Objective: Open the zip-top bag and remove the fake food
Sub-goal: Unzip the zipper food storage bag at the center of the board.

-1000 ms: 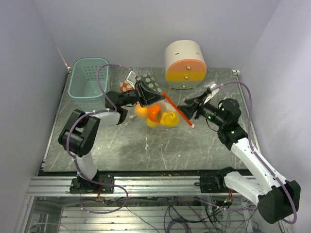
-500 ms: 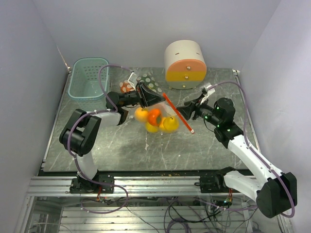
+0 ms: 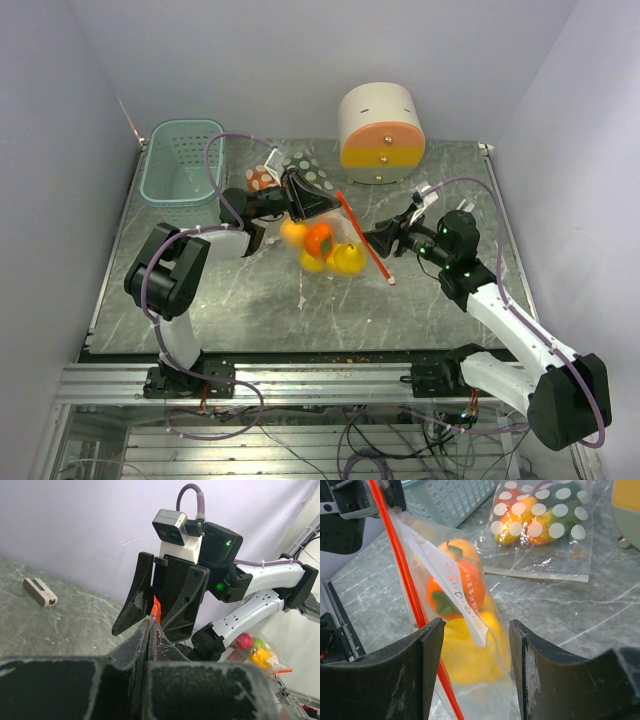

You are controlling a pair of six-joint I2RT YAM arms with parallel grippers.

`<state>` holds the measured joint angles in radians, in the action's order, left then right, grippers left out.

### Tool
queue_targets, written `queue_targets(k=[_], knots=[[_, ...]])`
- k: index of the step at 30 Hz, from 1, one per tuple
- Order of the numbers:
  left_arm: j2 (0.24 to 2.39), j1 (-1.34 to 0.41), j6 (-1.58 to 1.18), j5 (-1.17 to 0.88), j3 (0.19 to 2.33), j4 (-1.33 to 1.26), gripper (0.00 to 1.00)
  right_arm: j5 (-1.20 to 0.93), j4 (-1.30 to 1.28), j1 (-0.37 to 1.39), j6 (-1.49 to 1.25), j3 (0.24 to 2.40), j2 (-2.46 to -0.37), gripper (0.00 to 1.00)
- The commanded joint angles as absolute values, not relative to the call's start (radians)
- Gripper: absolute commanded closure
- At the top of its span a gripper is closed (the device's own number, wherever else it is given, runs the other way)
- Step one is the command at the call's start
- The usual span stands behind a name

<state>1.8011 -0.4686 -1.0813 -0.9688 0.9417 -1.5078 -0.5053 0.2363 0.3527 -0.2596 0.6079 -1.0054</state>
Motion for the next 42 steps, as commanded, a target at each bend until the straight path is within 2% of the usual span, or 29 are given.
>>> queue_targets(k=[1, 10, 22, 31, 42], knots=[[1.827, -0.476, -1.08, -0.949, 0.98, -1.723, 0.93, -0.544, 0.29, 0.349, -0.307, 0.569, -0.964, 0.45], [1.853, -0.48, -1.076, -0.925, 0.986, -1.723, 0.93, -0.549, 0.257, 0.349, -0.315, 0.539, -0.901, 0.45], [1.862, -0.482, -1.071, -0.928, 0.98, -1.724, 0.93, -0.55, 0.285, 0.35, -0.326, 0.501, -0.919, 0.45], [1.855, -0.482, -1.069, -0.945, 0.971, -1.724, 0.93, -0.401, 0.068, 0.348, -0.177, 0.646, -0.9, 0.44], [1.849, -0.482, -1.069, -0.954, 0.969, -1.724, 0.93, -0.419, 0.123, 0.348, -0.184, 0.638, -0.95, 0.43]])
